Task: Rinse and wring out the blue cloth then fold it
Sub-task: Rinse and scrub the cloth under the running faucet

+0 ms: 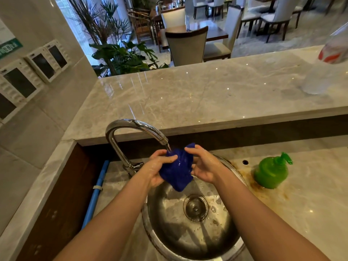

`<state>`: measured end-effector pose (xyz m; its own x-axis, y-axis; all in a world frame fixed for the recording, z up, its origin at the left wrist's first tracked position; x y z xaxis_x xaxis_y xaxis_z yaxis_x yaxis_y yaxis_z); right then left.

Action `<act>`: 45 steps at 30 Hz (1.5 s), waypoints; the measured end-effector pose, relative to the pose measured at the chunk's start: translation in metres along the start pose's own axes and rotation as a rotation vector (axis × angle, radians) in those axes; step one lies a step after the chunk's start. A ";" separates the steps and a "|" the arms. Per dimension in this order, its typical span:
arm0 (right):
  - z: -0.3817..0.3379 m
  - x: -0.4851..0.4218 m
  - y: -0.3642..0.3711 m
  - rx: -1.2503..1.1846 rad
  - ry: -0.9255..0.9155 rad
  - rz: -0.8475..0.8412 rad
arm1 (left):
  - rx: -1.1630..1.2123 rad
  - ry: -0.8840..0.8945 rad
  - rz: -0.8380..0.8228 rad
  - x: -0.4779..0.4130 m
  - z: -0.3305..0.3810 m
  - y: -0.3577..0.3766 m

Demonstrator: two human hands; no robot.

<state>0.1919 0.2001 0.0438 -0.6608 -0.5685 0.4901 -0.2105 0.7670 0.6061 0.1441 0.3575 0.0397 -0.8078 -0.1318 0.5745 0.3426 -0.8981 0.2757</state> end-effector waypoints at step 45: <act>-0.006 -0.008 0.034 0.161 -0.136 0.297 | 0.067 -0.161 0.084 0.029 -0.005 -0.001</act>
<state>0.1942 0.2287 0.0641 -0.7978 -0.2772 0.5354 -0.0986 0.9361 0.3377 0.1181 0.3526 0.0526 -0.6896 -0.1318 0.7121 0.4414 -0.8561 0.2689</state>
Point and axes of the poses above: each hand's wrist, its own x-axis away from the middle knuckle, its own y-axis out of the palm, z = x × y, the point moved 4 cm from there along -x, towards the middle knuckle, and after that the axes turned 2 degrees about -x, right-handed, at the moved point
